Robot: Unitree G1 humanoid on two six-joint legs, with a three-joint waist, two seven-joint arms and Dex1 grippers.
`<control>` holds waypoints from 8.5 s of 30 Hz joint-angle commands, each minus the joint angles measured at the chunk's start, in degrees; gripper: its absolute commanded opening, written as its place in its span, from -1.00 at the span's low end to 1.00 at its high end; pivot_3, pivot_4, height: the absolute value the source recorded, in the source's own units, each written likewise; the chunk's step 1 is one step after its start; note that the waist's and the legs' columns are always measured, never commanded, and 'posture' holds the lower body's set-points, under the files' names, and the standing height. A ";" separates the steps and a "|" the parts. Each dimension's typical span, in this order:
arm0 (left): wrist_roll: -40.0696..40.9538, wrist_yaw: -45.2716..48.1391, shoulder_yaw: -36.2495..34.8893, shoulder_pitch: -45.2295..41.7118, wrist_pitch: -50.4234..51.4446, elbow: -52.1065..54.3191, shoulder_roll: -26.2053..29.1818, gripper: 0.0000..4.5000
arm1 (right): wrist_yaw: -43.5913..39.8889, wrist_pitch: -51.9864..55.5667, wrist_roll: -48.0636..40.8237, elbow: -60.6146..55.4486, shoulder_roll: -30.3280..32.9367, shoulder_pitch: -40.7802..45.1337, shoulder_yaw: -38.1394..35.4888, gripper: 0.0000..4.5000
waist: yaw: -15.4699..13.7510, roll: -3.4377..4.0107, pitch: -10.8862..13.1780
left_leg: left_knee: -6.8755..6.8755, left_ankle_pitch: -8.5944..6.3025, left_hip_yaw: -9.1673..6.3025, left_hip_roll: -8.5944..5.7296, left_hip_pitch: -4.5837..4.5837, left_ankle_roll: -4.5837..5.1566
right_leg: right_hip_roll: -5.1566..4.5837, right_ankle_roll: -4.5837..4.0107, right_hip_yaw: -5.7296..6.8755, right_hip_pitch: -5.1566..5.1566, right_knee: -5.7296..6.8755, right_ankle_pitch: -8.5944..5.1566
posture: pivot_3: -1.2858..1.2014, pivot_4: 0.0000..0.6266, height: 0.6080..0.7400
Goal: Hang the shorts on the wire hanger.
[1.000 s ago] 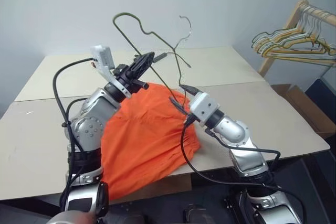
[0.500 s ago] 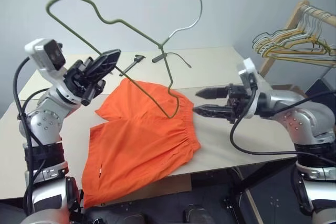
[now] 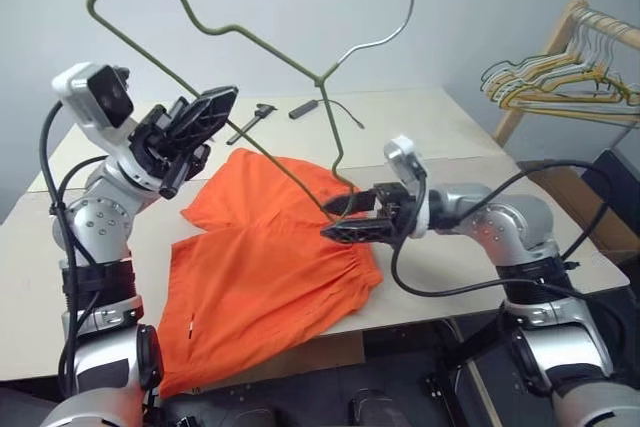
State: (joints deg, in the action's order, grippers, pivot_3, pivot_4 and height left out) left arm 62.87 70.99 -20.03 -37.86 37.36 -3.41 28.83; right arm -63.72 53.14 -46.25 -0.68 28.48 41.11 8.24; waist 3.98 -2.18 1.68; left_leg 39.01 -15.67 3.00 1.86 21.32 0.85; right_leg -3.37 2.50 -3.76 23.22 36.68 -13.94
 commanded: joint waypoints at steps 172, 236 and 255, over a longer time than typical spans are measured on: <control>-59.90 21.33 31.43 -30.96 -45.64 -44.99 9.98 0.90 | 0.86 -33.87 43.27 5.58 7.04 -0.84 6.11 -1.00 | 3.12 0.32 0.04 | 0.87 -0.10 0.12 -0.03 1.17 0.18 | -0.02 0.21 -0.16 1.00 0.39 0.11 | -0.03 -1.00 1.00; -61.40 17.79 29.79 -27.47 -49.42 -43.48 11.00 -1.00 | 20.12 -13.11 23.61 3.50 -9.42 -18.21 -7.30 -0.30 | 2.45 0.30 0.03 | 0.92 -0.12 -0.02 -0.04 1.12 0.22 | -0.04 0.23 -0.18 0.93 0.45 0.12 | -0.01 -1.00 1.00; -57.15 21.51 36.54 -29.87 -52.04 -44.83 17.87 -1.00 | 11.12 -18.43 25.62 10.96 1.04 -13.01 -7.15 -0.99 | 2.81 0.30 0.03 | 0.94 -0.14 -0.04 -0.03 1.12 0.25 | -0.04 0.24 -0.17 0.92 0.44 0.11 | -0.01 -1.00 1.00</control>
State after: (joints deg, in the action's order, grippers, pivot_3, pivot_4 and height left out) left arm 6.09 92.28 17.48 -64.90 -13.95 -47.77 45.14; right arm -51.97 36.31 -21.43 9.86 27.96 27.03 1.82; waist 6.79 -1.88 1.71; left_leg 39.95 -15.81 2.97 1.83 22.45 1.11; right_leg -3.40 2.74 -3.93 24.15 37.11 -13.82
